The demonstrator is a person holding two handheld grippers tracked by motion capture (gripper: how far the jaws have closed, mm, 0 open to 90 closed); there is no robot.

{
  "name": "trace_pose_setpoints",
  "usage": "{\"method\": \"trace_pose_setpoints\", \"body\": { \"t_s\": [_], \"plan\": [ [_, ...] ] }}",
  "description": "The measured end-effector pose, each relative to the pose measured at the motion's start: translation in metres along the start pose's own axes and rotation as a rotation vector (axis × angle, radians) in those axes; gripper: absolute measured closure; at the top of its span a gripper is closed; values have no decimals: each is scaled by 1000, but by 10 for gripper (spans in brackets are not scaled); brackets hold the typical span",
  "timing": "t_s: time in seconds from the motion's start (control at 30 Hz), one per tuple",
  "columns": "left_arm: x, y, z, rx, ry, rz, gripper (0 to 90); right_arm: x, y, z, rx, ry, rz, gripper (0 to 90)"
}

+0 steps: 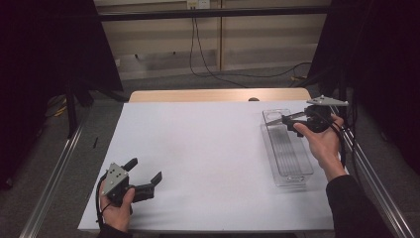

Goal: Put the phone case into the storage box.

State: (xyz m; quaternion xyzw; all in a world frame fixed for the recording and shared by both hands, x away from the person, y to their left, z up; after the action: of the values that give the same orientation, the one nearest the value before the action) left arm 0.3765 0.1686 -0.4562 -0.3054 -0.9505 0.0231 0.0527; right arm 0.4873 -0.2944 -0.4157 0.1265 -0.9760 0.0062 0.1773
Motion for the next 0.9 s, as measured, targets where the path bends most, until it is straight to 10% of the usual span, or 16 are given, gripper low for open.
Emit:
{"method": "trace_pose_setpoints", "body": {
  "t_s": [0.9],
  "plan": [
    [0, 1, 2, -18, 12, -1, 26, -28, 6, 5, -13, 41, 120, 120]
  ]
}}
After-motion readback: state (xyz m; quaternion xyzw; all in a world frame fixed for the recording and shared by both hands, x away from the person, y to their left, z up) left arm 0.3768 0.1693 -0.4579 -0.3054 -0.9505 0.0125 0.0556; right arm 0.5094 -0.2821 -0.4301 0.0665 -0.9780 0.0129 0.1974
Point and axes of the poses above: each handheld gripper's, and its own axes: x roughly backward along the jaws, z roughly out of its underside, y roughly to its left, the point moved 10 cm from there along -x, roughly forward along the jaws, and after that the axes turned 12 degrees about -y, right-handed, at the moved point
